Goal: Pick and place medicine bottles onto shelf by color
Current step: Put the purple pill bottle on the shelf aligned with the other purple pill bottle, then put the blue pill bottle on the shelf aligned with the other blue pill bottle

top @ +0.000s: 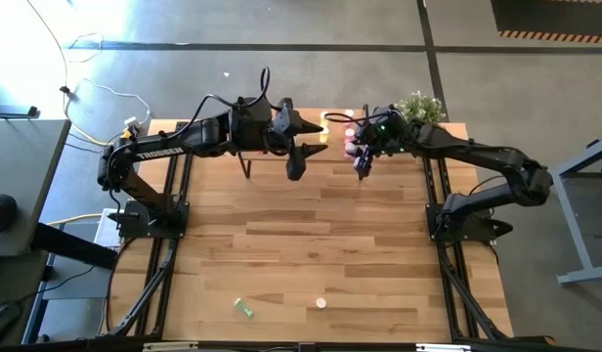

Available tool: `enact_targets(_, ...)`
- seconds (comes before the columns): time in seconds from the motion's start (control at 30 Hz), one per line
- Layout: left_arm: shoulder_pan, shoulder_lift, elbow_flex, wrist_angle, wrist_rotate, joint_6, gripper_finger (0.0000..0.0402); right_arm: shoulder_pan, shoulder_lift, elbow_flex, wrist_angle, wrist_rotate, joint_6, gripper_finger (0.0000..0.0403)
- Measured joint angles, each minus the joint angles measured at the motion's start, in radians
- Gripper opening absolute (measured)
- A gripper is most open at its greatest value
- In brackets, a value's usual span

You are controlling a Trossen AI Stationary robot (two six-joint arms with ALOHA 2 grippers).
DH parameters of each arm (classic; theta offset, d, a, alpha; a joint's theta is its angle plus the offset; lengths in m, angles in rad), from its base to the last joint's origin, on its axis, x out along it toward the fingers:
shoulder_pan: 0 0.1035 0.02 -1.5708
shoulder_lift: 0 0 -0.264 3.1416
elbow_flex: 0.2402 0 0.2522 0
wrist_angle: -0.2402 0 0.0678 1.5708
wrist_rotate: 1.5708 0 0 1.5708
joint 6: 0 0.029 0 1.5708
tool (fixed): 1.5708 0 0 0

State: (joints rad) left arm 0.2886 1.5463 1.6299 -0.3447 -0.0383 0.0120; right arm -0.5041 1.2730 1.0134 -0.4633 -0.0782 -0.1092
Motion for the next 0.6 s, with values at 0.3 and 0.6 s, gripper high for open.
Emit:
enact_targets(0.3, 0.0, 0.0, 0.0, 0.0, 0.0, 0.0, 0.0216, 0.0, -0.01, 0.073, -0.084, 0.003, -0.002, 0.0158)
enact_targets(0.6, 0.0, -0.041, -0.002, -0.076, -0.001, 0.019, 0.0216, 0.025, -0.01, 0.193, -0.279, -0.047, 0.089, 0.0158)
